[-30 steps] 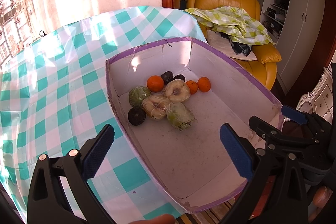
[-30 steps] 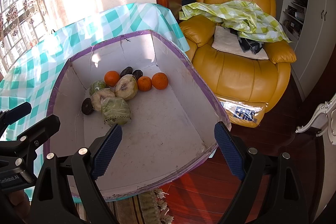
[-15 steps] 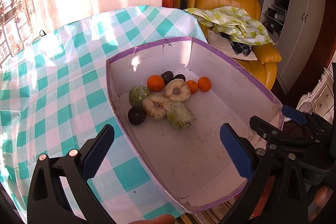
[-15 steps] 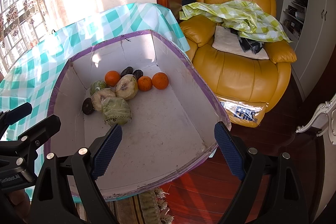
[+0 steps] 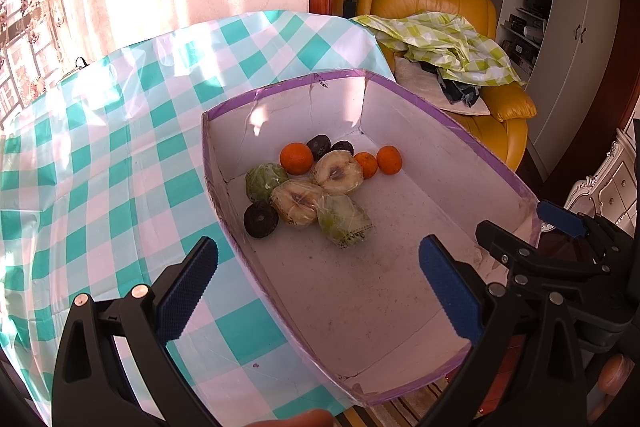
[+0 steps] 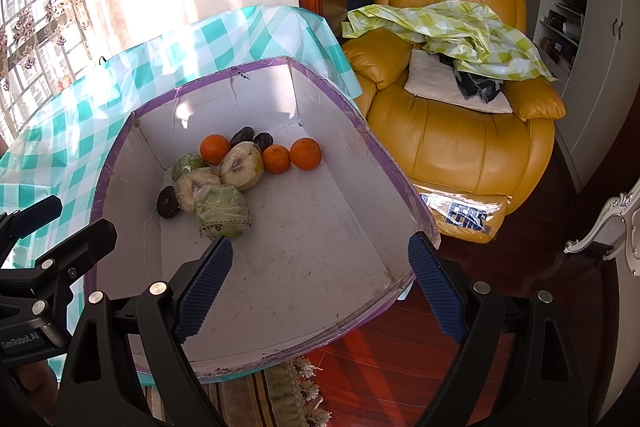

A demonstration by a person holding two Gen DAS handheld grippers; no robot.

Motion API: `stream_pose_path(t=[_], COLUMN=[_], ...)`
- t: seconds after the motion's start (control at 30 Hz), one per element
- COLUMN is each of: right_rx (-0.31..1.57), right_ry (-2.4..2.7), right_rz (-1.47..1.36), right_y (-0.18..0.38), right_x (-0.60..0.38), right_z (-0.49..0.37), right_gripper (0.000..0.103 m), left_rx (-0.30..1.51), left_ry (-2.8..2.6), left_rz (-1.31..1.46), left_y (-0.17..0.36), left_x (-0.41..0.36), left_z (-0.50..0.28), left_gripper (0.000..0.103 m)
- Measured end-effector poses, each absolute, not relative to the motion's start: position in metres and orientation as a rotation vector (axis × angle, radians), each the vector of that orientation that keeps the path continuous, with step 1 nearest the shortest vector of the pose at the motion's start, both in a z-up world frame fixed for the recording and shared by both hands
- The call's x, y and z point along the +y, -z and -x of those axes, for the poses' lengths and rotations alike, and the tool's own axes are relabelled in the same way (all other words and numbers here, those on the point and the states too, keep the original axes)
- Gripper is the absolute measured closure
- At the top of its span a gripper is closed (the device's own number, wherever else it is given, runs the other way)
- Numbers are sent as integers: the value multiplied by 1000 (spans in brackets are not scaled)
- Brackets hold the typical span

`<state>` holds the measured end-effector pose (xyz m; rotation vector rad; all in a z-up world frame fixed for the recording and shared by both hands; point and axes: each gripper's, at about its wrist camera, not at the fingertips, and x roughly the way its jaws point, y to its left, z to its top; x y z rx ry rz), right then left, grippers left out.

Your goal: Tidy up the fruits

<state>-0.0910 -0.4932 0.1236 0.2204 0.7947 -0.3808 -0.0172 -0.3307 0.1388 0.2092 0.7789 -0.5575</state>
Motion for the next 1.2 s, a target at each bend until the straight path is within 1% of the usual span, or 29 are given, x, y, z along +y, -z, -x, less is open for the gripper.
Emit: stream_pose_path(t=[0.7,0.83,0.97,1.1,1.2], right_rx=[794,794,794,766,714], right_ry=[381,381,382,384,335], right_rz=[-222,-222,-224,-215,-199], right_y=[-124,-124,-124,-131,-145], right_x=[-493,-493,-494,-486,-465], right_z=[92,92,92,92,92], right_gripper=[17,17,17,17,17], left_rx=[778,752,801,785,748], left_ry=[555,582,610,584,531], left_rz=[-207,-212,-169,-146,-76], left_y=[-139,-140,-139,-148,-160], left_x=[-332,-334,-335,-313,-264], left_z=[16,21,16,12,4], left_gripper=[2,2,2,2,2])
